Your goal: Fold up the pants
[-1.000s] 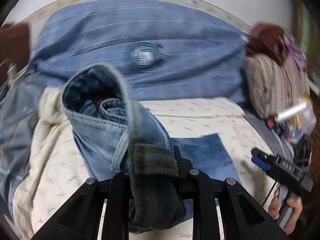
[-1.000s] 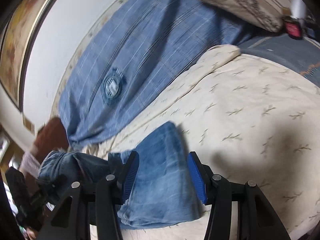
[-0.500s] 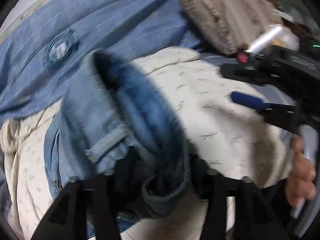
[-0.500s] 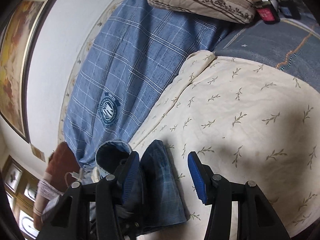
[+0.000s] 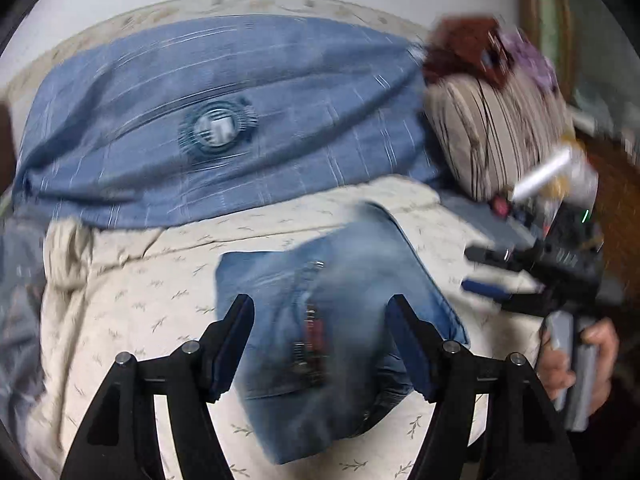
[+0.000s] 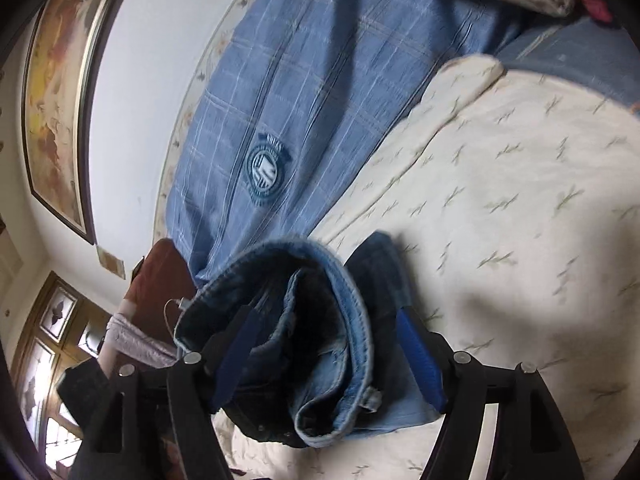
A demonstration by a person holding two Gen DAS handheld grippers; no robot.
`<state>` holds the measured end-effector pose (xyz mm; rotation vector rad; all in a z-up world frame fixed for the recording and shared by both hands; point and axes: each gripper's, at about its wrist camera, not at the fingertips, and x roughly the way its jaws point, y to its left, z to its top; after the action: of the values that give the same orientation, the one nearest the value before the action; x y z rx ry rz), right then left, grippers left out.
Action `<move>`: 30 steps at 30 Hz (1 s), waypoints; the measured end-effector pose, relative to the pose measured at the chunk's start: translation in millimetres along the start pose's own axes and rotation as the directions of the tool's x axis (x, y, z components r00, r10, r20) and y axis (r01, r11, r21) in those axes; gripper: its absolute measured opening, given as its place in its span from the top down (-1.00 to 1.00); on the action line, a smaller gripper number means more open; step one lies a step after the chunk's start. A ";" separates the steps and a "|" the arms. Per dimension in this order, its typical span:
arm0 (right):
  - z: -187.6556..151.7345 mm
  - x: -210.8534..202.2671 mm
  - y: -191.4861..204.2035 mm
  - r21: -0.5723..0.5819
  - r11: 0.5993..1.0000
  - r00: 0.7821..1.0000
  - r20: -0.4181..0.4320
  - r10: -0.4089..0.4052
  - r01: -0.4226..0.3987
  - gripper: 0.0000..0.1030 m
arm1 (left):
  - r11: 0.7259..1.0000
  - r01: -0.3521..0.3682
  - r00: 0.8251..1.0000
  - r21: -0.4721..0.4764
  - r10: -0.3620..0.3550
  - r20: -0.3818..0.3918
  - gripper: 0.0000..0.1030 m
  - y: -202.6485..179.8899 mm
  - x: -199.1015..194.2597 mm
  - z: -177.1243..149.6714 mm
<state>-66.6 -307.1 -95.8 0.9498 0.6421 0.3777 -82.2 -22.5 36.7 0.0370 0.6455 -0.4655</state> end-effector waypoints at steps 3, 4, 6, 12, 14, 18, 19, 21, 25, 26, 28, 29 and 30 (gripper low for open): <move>-3.3 17.3 -11.6 0.067 0.998 0.999 -0.042 0.010 -0.007 -0.45 | 0.996 0.045 0.996 -0.082 -0.038 0.081 -0.46 26.1 -19.5 -2.6; -3.9 22.5 -17.2 0.100 0.995 0.998 -0.057 0.029 -0.023 -0.45 | 0.994 0.044 0.995 -0.103 -0.035 0.095 -0.57 30.3 -19.3 -2.8; -6.7 31.1 -26.5 0.154 0.987 0.995 -0.078 0.059 -0.047 -0.45 | 0.991 0.059 0.997 -0.117 -0.052 0.065 -0.59 30.7 -8.2 -3.1; -10.3 42.0 -44.3 0.292 0.935 0.968 -0.091 0.236 -0.200 -0.47 | 0.997 0.052 0.995 -0.055 -0.056 -0.081 -0.59 -4.1 44.9 -15.4; -10.0 41.9 -44.8 0.297 0.930 0.963 -0.086 0.254 -0.219 -0.48 | 0.998 0.061 0.988 -0.022 -0.064 -0.138 -0.59 -21.3 63.9 -21.6; -8.1 41.1 -29.8 0.249 0.929 0.947 -0.103 0.304 -0.272 -0.49 | 0.994 -0.007 0.980 0.106 0.028 -0.195 -0.58 -55.7 92.7 -36.9; -8.4 41.1 -26.3 0.234 0.934 0.947 -0.111 0.303 -0.271 -0.55 | 0.993 -0.014 0.981 0.121 0.037 -0.191 -0.58 -58.5 94.6 -38.9; -9.8 44.9 -21.2 0.200 0.955 0.960 -0.128 0.247 -0.219 -0.59 | 0.991 -0.011 0.981 0.132 0.037 -0.193 -0.58 -59.6 95.7 -40.9; -12.6 55.9 -24.5 0.154 0.984 0.981 -0.157 0.109 -0.085 -0.22 | 0.996 0.015 0.982 0.084 0.001 -0.187 -0.58 -48.1 86.4 -37.7; -13.9 59.1 -25.8 0.117 0.993 0.983 -0.180 0.044 -0.023 0.02 | 0.997 0.015 0.983 0.070 -0.002 -0.183 -0.58 -42.8 81.8 -36.7; -18.7 69.1 -23.9 0.052 0.996 0.975 -0.216 -0.054 0.067 0.59 | 0.999 -0.005 0.988 0.045 0.011 -0.151 -0.58 -31.3 67.7 -35.5; -19.5 70.6 -22.5 0.038 0.997 0.975 -0.214 -0.062 0.071 0.61 | 0.999 -0.036 0.993 0.034 0.040 -0.110 -0.58 -21.8 55.6 -35.1; -19.5 69.3 -18.0 0.010 0.997 0.977 -0.202 -0.067 0.071 0.63 | 0.998 -0.062 0.995 0.025 0.064 -0.080 -0.58 -13.4 46.0 -34.4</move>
<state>-26.7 -265.6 -142.6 0.9098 0.8624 0.4103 -75.4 -47.2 -16.5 0.0972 0.7165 -0.4116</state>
